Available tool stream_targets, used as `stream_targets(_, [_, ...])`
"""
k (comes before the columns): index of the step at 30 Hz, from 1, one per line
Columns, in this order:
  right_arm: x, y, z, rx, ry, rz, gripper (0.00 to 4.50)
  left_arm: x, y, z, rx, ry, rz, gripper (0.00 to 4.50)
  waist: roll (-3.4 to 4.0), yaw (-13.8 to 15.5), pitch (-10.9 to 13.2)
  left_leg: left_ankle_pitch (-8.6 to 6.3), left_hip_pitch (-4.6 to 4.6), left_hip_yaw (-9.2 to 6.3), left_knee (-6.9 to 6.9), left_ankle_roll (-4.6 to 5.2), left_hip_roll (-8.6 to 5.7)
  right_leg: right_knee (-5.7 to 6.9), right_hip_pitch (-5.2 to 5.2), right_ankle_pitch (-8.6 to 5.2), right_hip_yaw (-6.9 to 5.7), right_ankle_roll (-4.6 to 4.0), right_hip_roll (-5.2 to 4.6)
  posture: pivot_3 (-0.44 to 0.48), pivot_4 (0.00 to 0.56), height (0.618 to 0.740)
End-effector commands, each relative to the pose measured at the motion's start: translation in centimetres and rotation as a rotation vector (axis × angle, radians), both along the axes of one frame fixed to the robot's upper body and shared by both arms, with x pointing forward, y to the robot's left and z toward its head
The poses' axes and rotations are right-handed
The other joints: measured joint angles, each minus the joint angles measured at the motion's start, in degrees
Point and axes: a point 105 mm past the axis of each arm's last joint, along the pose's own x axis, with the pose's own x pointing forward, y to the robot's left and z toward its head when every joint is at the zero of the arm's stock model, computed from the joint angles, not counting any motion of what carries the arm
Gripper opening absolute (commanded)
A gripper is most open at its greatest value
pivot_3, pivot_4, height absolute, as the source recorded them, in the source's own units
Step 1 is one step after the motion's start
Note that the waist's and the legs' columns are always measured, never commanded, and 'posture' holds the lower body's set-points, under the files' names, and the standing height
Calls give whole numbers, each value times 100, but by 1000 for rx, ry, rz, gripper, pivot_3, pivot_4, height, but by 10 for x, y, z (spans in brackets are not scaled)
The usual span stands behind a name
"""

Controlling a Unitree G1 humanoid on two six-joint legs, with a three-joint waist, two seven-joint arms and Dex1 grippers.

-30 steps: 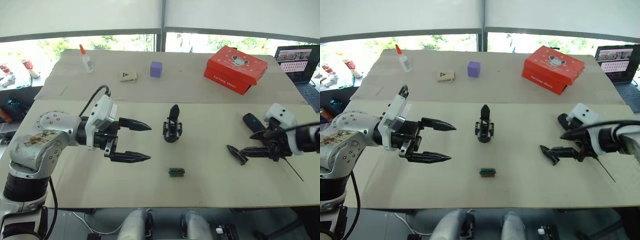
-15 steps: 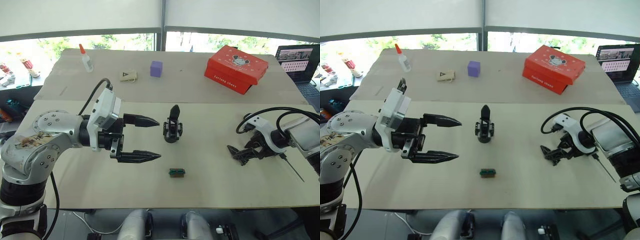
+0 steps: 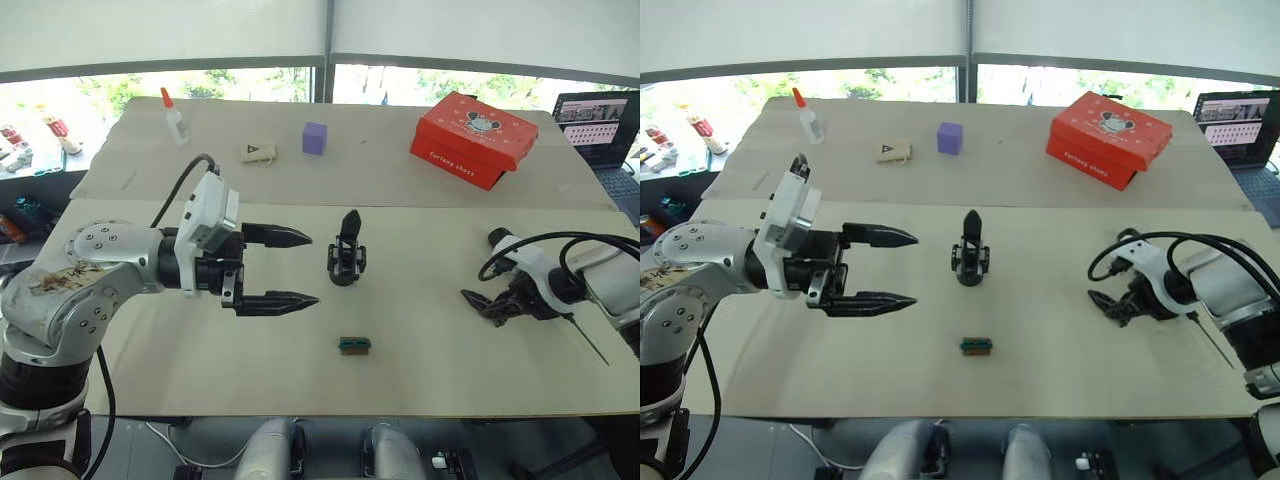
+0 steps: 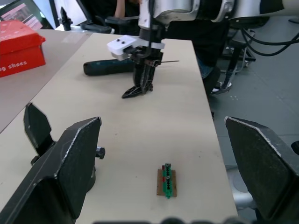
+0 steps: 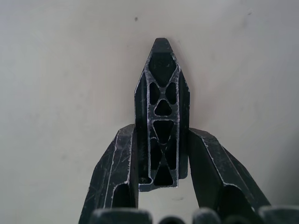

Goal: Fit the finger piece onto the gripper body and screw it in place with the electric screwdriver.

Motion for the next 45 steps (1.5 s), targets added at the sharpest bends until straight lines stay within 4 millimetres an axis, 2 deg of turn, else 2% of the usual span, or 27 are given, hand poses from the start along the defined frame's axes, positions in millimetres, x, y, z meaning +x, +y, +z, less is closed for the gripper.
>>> stream_targets(1, [3, 30, 13, 91, -178, 220, 1118, 10, 6, 7, -55, -13, 74, 4500, 0, -11, 0, 0, 0, 1, 1, 0, 0, 0, 0, 0, 1, 0, 0, 0, 150, 740])
stream_targets(4, [20, 64, 33, 242, -411, 175, 1118, 21, 9, 7, -139, 20, 185, 4500, -4, -85, -1, 1, 9, 4, -2, -2, 5, 2, 2, 0, 5, 0, 2, 0, 150, 740])
stream_targets(8, [34, 109, 79, 351, -779, 271, 1118, 28, 8, 15, -276, 51, 296, 4500, 5, -89, 4, 9, 13, 5, -13, -16, 6, 15, -9, 0, 14, -2, 2, 0, 150, 740])
stream_targets(12, [39, 141, 111, 479, -968, 286, 1118, 38, 3, 22, -390, 51, 401, 4500, 4, -14, 4, 9, 14, -1, -15, -16, -2, 13, -2, 1, 11, -1, 1, 0, 150, 740])
stream_targets(14, [38, 161, 131, 529, -1066, 338, 1118, 49, -2, 27, -453, 30, 492, 4500, 4, -2, 5, 10, 14, -4, -10, -16, -4, 13, 5, 1, 11, -1, 1, 0, 150, 740])
stream_targets(18, [34, 177, 147, 565, -1143, 410, 1118, 57, -9, 30, -492, 41, 524, 4500, 4, -3, 4, 10, 14, -7, -9, -16, -10, 17, 4, 1, 10, -1, 3, 0, 150, 740])
stream_targets(23, [26, 192, 154, 579, -1178, 506, 1118, 63, -21, 34, -500, 46, 503, 4500, 5, -35, 4, 11, 14, -3, -14, -17, -9, 16, 0, 1, 9, -1, 8, 0, 150, 740])
stream_targets(26, [21, 199, 156, 580, -1188, 554, 1118, 63, -31, 34, -500, 51, 475, 3659, 5, -43, 4, 12, 17, -1, -16, -19, -8, 17, 0, 1, 9, -1, 10, 0, 150, 740])
stream_targets(28, [17, 205, 157, 585, -1193, 584, 1118, 64, -38, 33, -496, 59, 462, 2667, 5, -41, 4, 12, 17, -1, -16, -19, -8, 17, -1, 1, 10, -1, 10, 0, 150, 740])
stream_targets(29, [15, 207, 158, 589, -1194, 596, 1118, 65, -40, 33, -498, 59, 465, 2595, 5, -38, 4, 12, 17, -1, -16, -19, -8, 16, 0, 1, 10, -1, 10, 0, 150, 740])
stream_targets(37, [9, 213, 155, 600, -1189, 619, 1118, 69, -46, 35, -544, 79, 473, 2595, 5, -37, 4, 12, 17, -1, -17, -19, -7, 17, 0, 1, 10, -1, 10, 0, 150, 740])
stream_targets(45, [10, 210, 153, 601, -1178, 599, 1118, 68, -45, 36, -547, 63, 475, 2595, 5, -37, 4, 12, 17, 0, -17, -19, -7, 17, 0, 1, 11, -2, 10, 0, 150, 740])
